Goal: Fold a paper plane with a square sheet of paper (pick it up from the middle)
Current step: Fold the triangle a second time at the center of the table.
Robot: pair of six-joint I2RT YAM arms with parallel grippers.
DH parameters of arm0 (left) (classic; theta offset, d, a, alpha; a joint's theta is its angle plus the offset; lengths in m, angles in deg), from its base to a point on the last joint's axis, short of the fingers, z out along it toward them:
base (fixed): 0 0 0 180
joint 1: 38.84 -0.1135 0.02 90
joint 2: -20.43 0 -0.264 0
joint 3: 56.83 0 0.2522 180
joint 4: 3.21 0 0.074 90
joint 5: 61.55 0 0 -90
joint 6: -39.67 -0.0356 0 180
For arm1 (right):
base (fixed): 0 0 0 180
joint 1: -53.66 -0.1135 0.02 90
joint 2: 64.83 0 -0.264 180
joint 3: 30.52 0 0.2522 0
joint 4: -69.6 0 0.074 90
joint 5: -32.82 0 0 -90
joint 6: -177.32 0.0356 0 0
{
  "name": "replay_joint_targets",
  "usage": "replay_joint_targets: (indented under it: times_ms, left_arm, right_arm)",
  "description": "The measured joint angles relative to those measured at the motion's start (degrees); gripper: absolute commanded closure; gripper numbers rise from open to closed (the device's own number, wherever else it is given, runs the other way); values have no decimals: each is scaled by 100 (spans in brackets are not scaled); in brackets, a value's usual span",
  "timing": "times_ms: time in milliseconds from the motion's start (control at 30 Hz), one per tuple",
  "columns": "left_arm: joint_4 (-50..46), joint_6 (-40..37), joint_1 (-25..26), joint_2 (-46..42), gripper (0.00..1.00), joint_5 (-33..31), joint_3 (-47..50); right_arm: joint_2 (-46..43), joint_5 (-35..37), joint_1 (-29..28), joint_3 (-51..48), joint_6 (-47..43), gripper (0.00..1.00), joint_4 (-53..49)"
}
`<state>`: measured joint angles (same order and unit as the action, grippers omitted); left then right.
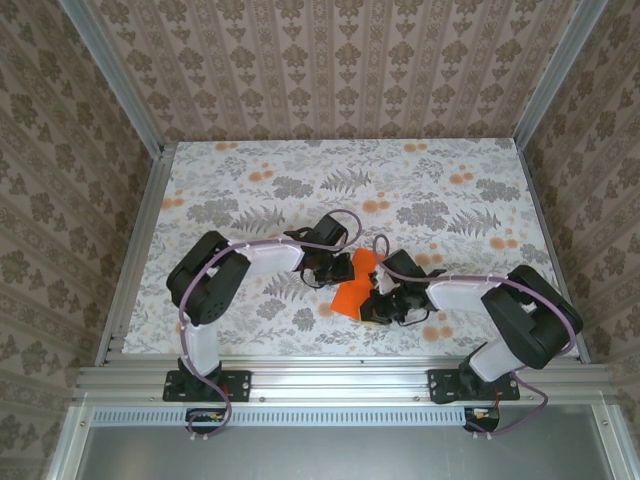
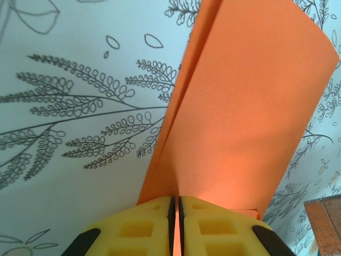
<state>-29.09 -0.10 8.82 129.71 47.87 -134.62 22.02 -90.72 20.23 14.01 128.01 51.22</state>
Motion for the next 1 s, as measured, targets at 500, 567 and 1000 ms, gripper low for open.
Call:
replay_joint_targets:
  times_ms: [500,567,1000]
  left_arm:
    - [-140,-90,-76,-894,80,-151,-4]
    - [-127,-63,-37,-872,81,-94,-4]
    - [396,232,120,-81,86,114,118]
  right_arm:
    - [345,188,4,404,-26,93,15]
    - [380,190,7,444,-26,93,15]
    - [417,293,7,518,-20,90,33]
